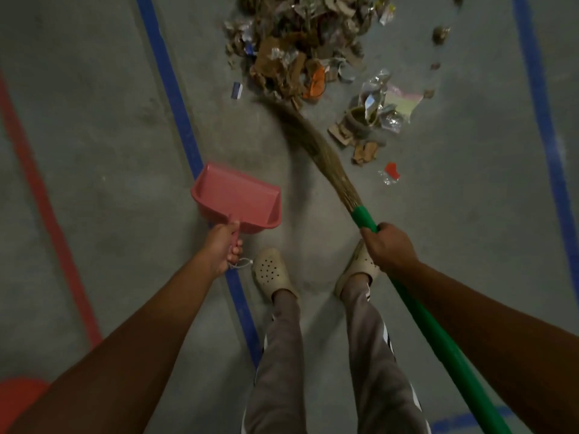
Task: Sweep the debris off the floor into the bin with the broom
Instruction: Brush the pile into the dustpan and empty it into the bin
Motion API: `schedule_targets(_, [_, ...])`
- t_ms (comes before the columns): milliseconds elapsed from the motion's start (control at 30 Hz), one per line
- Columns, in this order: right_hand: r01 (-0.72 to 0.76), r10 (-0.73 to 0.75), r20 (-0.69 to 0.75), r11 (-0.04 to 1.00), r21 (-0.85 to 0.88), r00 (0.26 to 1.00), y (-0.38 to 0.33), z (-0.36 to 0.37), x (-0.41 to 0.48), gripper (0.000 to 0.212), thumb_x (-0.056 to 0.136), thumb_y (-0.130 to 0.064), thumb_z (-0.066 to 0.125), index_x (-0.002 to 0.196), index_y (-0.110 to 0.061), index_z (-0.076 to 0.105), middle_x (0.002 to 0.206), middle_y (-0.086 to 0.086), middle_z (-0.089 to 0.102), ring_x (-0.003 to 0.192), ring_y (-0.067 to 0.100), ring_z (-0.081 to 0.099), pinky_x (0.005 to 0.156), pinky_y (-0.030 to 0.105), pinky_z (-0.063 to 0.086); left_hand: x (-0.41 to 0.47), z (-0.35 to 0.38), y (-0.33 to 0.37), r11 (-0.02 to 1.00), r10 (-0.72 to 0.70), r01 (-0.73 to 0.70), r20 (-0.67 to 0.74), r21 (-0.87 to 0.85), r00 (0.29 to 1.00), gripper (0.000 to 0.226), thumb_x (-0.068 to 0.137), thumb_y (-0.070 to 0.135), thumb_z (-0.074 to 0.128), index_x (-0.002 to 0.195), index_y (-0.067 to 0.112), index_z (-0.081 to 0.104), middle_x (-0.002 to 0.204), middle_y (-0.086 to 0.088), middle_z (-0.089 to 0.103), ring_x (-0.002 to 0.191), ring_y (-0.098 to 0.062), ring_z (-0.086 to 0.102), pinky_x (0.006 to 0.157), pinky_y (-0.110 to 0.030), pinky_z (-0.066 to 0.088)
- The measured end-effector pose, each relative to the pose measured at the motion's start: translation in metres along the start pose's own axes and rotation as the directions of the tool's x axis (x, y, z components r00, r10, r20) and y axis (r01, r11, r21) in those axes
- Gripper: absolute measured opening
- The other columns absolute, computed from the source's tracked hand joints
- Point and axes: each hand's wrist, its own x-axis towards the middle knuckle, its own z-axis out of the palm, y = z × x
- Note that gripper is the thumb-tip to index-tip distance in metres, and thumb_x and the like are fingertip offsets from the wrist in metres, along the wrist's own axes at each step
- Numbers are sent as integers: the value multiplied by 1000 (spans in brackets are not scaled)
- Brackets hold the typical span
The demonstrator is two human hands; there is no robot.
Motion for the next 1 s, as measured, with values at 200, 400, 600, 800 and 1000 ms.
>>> schedule_targets(200, [-17,25,-114,997,69,993,35,-49,-23,38,98,-52,46,96,-15,57,74,3,61,65,19,61,59,34,56,-24,42,34,999,32,-34,55,33,998,23,105,33,42,92,16,45,67,-4,39,33,-5,31,31,-10,19])
schedule_targets(400, [-219,275,-114,908,357,955,78,-88,-19,40,100,-49,43,96,-11,55,80,10,64,66,25,64,59,37,57,-31,95,60,987,68,-86,129,137,989,19,106,33,42,94,18,46,67,-5,37,32,-4,30,30,-8,17])
schedule_targets(600, [-590,531,336,431,683,778,81,-86,8,29,104,-35,39,98,-8,47,73,9,51,54,18,48,47,30,44,-11,135,56,979,41,-74,171,189,984,20,105,35,43,97,18,46,65,-5,37,31,-4,30,32,-7,17])
schedule_targets(800, [-566,373,434,418,711,820,31,12,36,20,94,-19,48,86,-3,56,69,17,56,44,23,50,42,28,44,4,135,41,973,11,-48,161,226,987,24,105,37,42,101,15,49,64,-6,38,31,-5,30,31,-9,17])
schedule_targets(1000, [-442,269,352,580,684,897,-50,27,55,39,100,-41,42,88,-5,52,87,15,68,64,27,65,69,42,61,21,110,54,965,67,-92,108,244,992,24,106,36,41,96,15,48,62,-7,38,31,-5,29,31,-8,18])
